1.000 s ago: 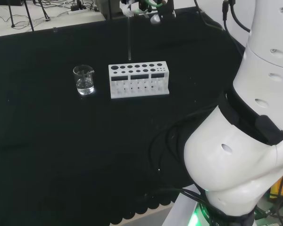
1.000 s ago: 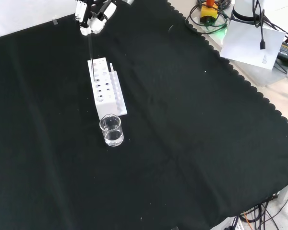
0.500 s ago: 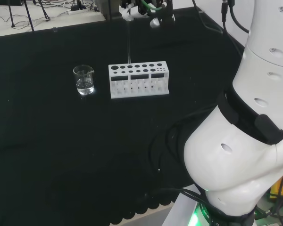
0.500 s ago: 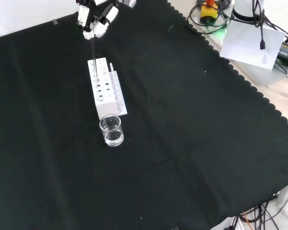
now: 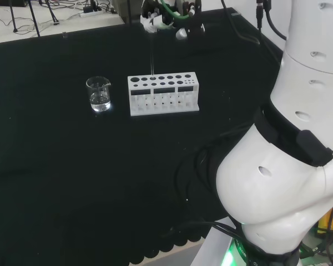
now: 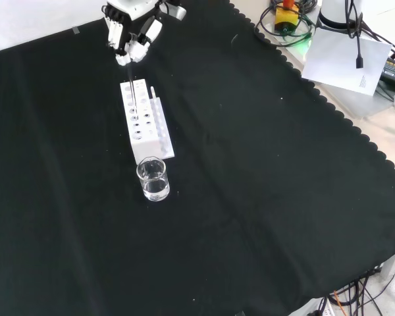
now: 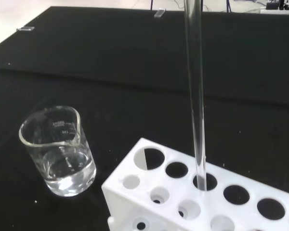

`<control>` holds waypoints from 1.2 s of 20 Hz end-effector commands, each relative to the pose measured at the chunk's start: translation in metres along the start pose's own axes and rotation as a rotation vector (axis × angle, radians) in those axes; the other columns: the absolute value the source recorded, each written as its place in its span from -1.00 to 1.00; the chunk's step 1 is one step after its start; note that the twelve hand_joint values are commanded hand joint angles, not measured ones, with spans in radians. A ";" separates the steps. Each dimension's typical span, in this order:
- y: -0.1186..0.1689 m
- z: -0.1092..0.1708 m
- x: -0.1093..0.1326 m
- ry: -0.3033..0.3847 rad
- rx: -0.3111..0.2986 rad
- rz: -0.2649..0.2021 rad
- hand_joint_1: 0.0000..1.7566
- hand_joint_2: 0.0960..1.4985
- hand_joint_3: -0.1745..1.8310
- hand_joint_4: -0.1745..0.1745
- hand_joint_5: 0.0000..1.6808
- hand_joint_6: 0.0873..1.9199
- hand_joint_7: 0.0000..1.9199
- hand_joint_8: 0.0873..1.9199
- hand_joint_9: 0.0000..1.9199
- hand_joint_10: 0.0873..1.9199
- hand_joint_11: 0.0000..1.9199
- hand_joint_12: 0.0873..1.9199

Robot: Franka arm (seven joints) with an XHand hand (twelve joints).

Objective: Put the glass rod back on the white test tube rack.

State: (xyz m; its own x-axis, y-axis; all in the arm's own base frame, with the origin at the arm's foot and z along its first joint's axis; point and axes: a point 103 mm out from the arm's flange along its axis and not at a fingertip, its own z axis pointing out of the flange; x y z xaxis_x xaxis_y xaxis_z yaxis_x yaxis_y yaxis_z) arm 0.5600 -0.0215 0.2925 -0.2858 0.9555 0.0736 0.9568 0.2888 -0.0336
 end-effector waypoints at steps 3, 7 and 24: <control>0.007 0.026 -0.007 0.016 0.025 0.004 0.46 0.45 -0.83 -1.00 0.24 -0.44 0.03 0.34 0.69 -0.06 0.72 -0.11; 0.010 0.035 -0.010 0.027 0.030 0.014 0.46 0.45 -0.83 -1.00 0.24 -0.44 0.03 0.34 0.69 -0.06 0.72 -0.11; 0.017 0.059 -0.016 0.048 0.056 0.027 0.46 0.45 -0.83 -1.00 0.24 -0.44 0.04 0.34 0.69 -0.06 0.72 -0.10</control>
State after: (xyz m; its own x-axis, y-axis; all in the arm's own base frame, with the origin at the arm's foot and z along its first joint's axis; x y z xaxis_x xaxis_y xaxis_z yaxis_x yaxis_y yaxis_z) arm 0.5777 -0.0286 0.2352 -0.2564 0.9588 0.1223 0.9598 0.2675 -0.0851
